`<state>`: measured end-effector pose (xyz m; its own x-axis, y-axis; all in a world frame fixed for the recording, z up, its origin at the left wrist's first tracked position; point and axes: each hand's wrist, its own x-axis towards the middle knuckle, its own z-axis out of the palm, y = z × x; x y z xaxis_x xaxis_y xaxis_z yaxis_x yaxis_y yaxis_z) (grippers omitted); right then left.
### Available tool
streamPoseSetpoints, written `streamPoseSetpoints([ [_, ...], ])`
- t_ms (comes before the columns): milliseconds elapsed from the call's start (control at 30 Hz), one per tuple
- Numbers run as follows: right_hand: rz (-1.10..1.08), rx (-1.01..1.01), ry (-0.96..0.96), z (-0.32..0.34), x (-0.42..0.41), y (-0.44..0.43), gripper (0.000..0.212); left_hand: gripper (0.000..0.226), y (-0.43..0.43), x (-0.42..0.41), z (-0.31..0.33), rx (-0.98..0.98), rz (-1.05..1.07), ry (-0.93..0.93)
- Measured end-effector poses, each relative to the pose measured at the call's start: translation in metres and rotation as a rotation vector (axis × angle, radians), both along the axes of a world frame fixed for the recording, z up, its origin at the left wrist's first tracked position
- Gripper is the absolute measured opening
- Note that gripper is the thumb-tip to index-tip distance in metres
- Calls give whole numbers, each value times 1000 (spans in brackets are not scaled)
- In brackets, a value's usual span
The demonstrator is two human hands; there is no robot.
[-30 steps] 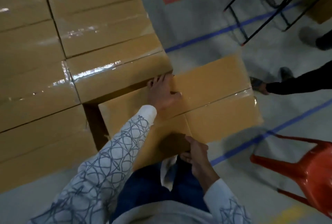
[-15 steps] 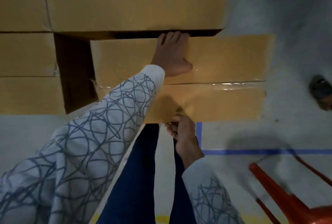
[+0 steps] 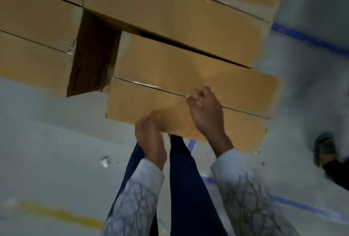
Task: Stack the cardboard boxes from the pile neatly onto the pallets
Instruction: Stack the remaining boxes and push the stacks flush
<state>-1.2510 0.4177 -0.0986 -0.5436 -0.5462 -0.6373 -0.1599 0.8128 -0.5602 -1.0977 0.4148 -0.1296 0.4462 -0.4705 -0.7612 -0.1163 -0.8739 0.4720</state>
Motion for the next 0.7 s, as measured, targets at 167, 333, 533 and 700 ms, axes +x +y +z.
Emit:
streamPoseSetpoints([
  [167,515,-23,414,-32,-55,-77,53,16,23,4,18,500,377,379],
  [333,724,34,494,-48,-69,-104,60,23,6,-8,5,437,437,375],
  [533,705,41,528,-52,-56,-97,55,21,-7,-2,-5,436,544,366],
  [700,624,29,574,-56,-53,-88,59,14,-7,-1,-12,357,575,281],
])
